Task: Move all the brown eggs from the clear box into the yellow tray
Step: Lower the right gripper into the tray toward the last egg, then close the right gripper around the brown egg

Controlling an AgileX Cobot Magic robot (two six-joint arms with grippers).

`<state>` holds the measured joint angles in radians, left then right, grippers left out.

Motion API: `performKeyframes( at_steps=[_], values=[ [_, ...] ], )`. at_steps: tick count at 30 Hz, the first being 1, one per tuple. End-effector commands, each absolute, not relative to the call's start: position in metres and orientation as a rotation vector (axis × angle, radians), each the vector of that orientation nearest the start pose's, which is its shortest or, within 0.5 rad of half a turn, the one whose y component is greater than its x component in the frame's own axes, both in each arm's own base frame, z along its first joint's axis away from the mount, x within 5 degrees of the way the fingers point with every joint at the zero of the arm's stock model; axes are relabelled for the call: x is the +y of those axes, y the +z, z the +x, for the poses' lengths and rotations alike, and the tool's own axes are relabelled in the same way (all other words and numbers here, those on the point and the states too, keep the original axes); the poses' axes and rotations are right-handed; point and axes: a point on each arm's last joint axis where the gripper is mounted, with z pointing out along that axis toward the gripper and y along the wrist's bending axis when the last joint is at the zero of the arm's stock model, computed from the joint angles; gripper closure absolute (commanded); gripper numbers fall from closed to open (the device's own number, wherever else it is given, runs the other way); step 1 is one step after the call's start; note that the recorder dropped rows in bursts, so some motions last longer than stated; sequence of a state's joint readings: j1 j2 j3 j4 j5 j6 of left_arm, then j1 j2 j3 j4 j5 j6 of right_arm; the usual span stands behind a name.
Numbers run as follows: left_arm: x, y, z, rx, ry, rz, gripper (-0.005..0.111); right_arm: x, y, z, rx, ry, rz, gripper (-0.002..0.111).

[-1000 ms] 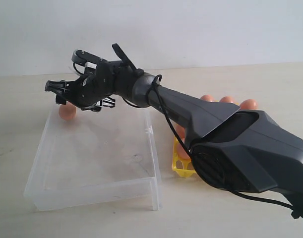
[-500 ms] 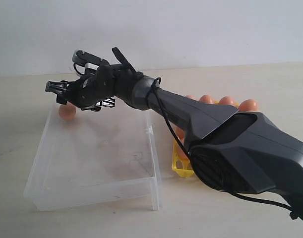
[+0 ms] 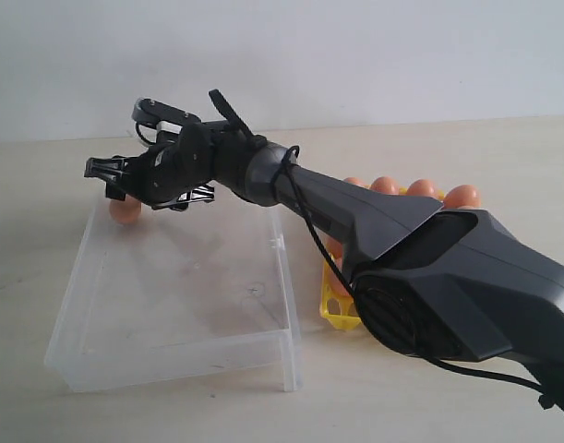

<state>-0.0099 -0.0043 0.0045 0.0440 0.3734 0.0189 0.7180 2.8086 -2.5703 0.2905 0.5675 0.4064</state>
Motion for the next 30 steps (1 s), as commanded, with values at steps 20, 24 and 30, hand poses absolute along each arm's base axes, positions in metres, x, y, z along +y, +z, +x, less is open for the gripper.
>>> performKeyframes(
  at_steps=[20,24,30],
  values=[
    [0.0012,0.1797,0.0528,1.855,0.057,0.056,0.107,0.4064,0.1070,0.4391,2.423,0.838,-0.259,0.085],
    [0.0012,0.1797,0.0528,1.855,0.057,0.056,0.107,0.4065,0.1070,0.4388,2.420,0.833,-0.283,0.105],
    [0.0012,0.1797,0.0528,1.855,0.057,0.056,0.107,0.4060,0.1106,0.4386,2.401,0.801,-0.355,0.108]
  ],
)
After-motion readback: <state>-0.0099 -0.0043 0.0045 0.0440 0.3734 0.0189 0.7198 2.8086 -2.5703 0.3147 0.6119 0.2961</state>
